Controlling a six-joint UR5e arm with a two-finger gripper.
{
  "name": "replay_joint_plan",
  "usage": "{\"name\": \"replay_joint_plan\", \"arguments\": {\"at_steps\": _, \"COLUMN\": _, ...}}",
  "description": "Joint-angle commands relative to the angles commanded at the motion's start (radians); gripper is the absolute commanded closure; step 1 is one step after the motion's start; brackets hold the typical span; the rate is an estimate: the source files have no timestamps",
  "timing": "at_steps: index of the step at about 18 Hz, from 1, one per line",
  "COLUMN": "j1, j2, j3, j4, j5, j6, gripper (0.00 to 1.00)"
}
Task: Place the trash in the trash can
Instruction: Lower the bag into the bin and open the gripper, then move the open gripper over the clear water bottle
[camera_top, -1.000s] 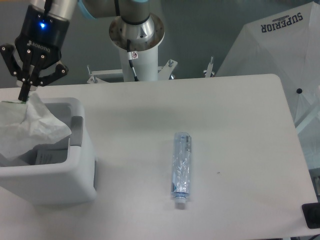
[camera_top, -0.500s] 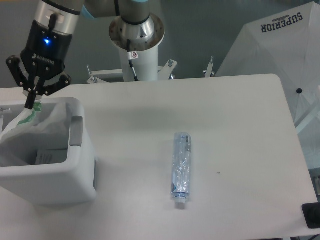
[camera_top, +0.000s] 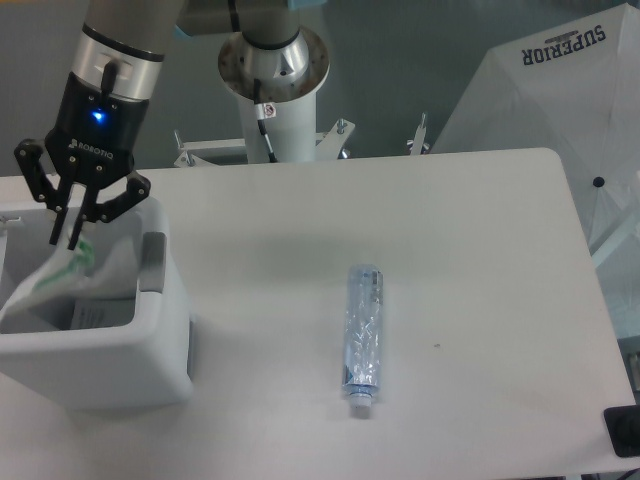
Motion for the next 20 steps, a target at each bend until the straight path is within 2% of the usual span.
{"name": "replay_joint_plan", "arguments": {"at_steps": 4, "j1": 0.043, "j2": -0.025, "j3": 0.032, "j4": 0.000, "j5": 0.194, "j6": 0.012, "gripper": 0.00}}
{"name": "replay_joint_plan", "arguments": {"at_steps": 5, "j1": 0.075, "j2": -0.040, "j3": 0.035, "j4": 0.000, "j5": 0.218, "j6": 0.012, "gripper": 0.00}}
{"name": "replay_joint_plan", "arguments": {"at_steps": 7, "j1": 0.145, "j2": -0.086, "j3": 0.054, "j4": 0.008, "j5": 0.186, "j6": 0.009, "gripper": 0.00}}
{"name": "replay_joint_plan", "arguments": {"at_steps": 10, "j1": 0.247, "j2": -0.187, "j3": 0.104, "j4": 0.116, "j5": 0.161, "j6": 0.012, "gripper": 0.00}}
{"name": "replay_joint_plan", "arguments": {"at_steps": 12, "j1": 0.276, "j2": -0.250, "j3": 0.137, "j4": 0.155, "j5": 0.172, "j6": 0.023, "gripper": 0.00}}
{"name": "replay_joint_plan", "arguments": {"at_steps": 14, "j1": 0.293, "j2": -0.307, "j3": 0.170, "j4": 0.150, "j5": 0.216, "j6": 0.060, "gripper": 0.00}}
{"name": "replay_joint_plan", "arguments": {"at_steps": 16, "j1": 0.305, "j2": -0.334, "j3": 0.163, "j4": 0.143, "j5": 0.256, "j6": 0.138, "gripper": 0.00}}
{"name": "replay_joint_plan", "arguments": {"at_steps": 20, "j1": 0.310, "j2": -0.409, "j3": 0.146, "j4": 0.123, "j5": 0.261, "j6": 0.284, "gripper": 0.00}}
